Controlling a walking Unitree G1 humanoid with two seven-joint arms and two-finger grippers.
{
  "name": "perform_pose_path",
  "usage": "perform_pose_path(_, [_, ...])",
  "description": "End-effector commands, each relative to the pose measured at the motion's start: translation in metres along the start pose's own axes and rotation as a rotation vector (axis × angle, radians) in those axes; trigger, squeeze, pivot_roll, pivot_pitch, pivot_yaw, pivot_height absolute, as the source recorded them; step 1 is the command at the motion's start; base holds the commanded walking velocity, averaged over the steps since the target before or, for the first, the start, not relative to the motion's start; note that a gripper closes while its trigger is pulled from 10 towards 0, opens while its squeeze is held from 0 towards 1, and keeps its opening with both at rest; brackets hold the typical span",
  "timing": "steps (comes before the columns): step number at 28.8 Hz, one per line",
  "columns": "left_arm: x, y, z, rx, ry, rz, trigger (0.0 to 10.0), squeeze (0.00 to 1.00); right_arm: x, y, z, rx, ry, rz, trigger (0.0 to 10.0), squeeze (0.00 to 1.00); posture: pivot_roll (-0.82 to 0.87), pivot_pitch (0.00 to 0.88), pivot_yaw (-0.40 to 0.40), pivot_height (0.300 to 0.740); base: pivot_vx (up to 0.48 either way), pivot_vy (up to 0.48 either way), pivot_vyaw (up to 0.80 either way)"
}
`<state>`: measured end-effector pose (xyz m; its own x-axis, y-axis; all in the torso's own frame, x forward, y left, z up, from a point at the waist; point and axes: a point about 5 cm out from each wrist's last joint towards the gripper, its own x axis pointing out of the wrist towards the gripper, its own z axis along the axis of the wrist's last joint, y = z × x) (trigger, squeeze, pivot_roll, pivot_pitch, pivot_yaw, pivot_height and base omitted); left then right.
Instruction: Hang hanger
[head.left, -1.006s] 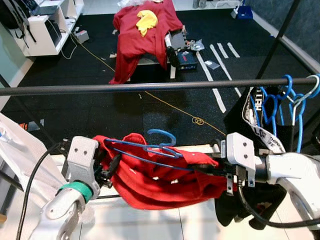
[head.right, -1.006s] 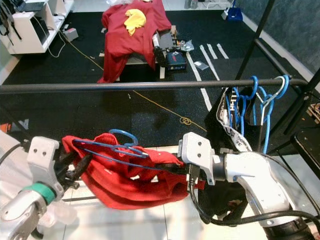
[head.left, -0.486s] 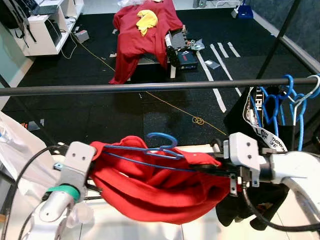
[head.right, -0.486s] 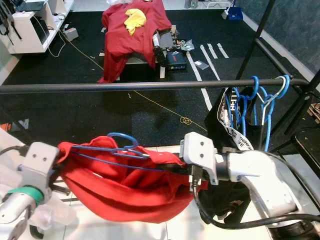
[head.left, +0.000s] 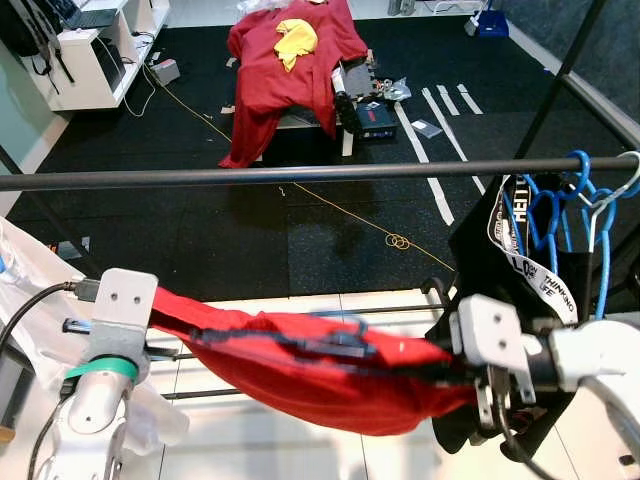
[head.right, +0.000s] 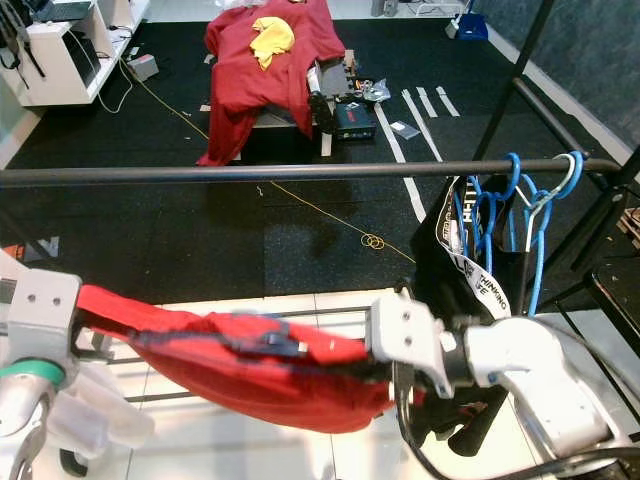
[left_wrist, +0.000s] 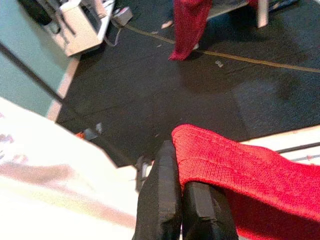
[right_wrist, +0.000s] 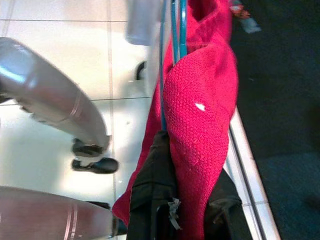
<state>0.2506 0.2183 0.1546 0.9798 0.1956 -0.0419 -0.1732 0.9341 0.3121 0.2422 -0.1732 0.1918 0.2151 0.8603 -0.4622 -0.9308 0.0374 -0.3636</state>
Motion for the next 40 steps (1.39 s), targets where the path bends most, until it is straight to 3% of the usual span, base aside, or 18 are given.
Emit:
perform_pose_path(1, [-0.001,-0.008,-0.005,0.028,0.019,-0.052,0.0,0.00,0.004,-0.002,0.010,-0.053,-0.036,-0.006,10.0,0.00,-0.09,0.104,0.079,0.740,0.000,0.000,0.00])
perform_pose_path(6, [-0.013,-0.034,-0.026,0.147,0.116,-0.273,0.0,0.00,0.001,-0.017,0.024,-0.095,-0.093,-0.097,10.0,0.00,-0.09,0.099,0.081,0.740,0.000,0.000,0.00])
perform_pose_path(9, [-0.013,-0.034,-0.026,0.147,0.116,-0.273,0.0,0.00,0.001,-0.017,0.024,-0.095,-0.093,-0.097,10.0,0.00,-0.09,0.099,0.081,0.740,0.000,0.000,0.00])
perform_pose_path(10, [-0.016,-0.035,-0.030,0.186,0.122,-0.292,1.9,0.00,-0.002,-0.022,0.027,-0.103,-0.101,-0.127,10.0,0.00,-0.08,0.097,0.081,0.740,0.000,0.000,0.00])
perform_pose_path(11, [-0.019,-0.035,-0.030,0.224,0.101,-0.330,10.0,0.00,-0.008,-0.030,0.031,-0.112,-0.119,-0.169,10.0,0.00,-0.08,0.095,0.082,0.740,0.000,0.000,0.00])
perform_pose_path(14, [-0.022,-0.036,-0.027,0.230,0.064,-0.368,10.0,0.00,-0.014,-0.036,0.035,-0.109,-0.141,-0.200,10.0,0.00,-0.08,0.095,0.082,0.740,0.000,0.000,0.00])
perform_pose_path(15, [-0.026,-0.036,-0.016,0.200,-0.006,-0.426,10.0,0.26,-0.020,-0.042,0.038,-0.094,-0.169,-0.231,10.0,0.00,-0.08,0.096,0.078,0.740,0.000,0.000,0.00])
perform_pose_path(16, [-0.026,-0.036,-0.016,0.200,-0.006,-0.426,10.0,0.26,-0.020,-0.042,0.038,-0.094,-0.169,-0.231,10.0,0.00,-0.08,0.096,0.078,0.740,0.000,0.000,0.00])
perform_pose_path(17, [-0.024,-0.030,-0.006,0.139,-0.048,-0.394,10.0,1.00,-0.020,-0.042,0.031,-0.056,-0.162,-0.215,10.0,0.00,-0.08,0.098,0.075,0.740,0.000,0.000,0.00])
perform_pose_path(23, [-0.023,-0.024,0.000,0.099,-0.067,-0.347,10.0,1.00,-0.019,-0.039,0.021,-0.031,-0.128,-0.194,10.0,0.00,-0.07,0.099,0.074,0.740,0.000,0.000,0.00])
perform_pose_path(24, [-0.021,-0.017,0.001,0.110,-0.073,-0.297,10.0,0.39,-0.020,-0.037,0.012,-0.018,-0.087,-0.182,10.0,0.00,-0.07,0.100,0.073,0.740,0.000,0.000,0.00])
perform_pose_path(25, [-0.021,-0.017,0.001,0.110,-0.073,-0.297,10.0,0.39,-0.020,-0.037,0.012,-0.018,-0.087,-0.182,10.0,0.00,-0.07,0.100,0.073,0.740,0.000,0.000,0.00])
perform_pose_path(26, [-0.020,-0.009,0.001,0.163,-0.085,-0.231,10.0,0.00,-0.019,-0.033,0.004,0.004,-0.053,-0.150,10.0,0.00,-0.07,0.100,0.073,0.740,0.000,0.000,0.00])
perform_pose_path(29, [-0.018,0.004,0.002,0.264,-0.120,-0.128,10.0,0.00,-0.015,-0.022,-0.009,0.026,0.008,-0.072,10.0,0.00,-0.07,0.107,0.068,0.740,0.000,0.000,0.00])
perform_pose_path(31, [-0.016,0.013,0.014,0.313,-0.206,-0.054,10.0,0.00,-0.005,-0.006,-0.018,0.039,0.045,0.027,10.0,0.00,-0.07,0.114,0.060,0.740,0.000,0.000,0.00])
perform_pose_path(35, [-0.017,0.014,0.029,0.329,-0.295,-0.078,10.0,0.00,0.002,0.006,-0.028,0.054,0.078,0.095,10.0,0.00,-0.06,0.114,0.056,0.740,0.000,0.000,0.00])
perform_pose_path(39, [-0.019,0.013,0.034,0.320,-0.322,-0.119,10.0,0.00,0.003,0.005,-0.034,0.058,0.097,0.079,10.0,0.00,-0.06,0.117,0.049,0.740,0.000,0.000,0.00])
perform_pose_path(40, [-0.022,0.009,0.038,0.332,-0.337,-0.185,10.0,0.00,0.003,0.003,-0.039,0.067,0.107,0.063,10.0,0.00,-0.05,0.117,0.047,0.740,0.000,0.000,0.00])
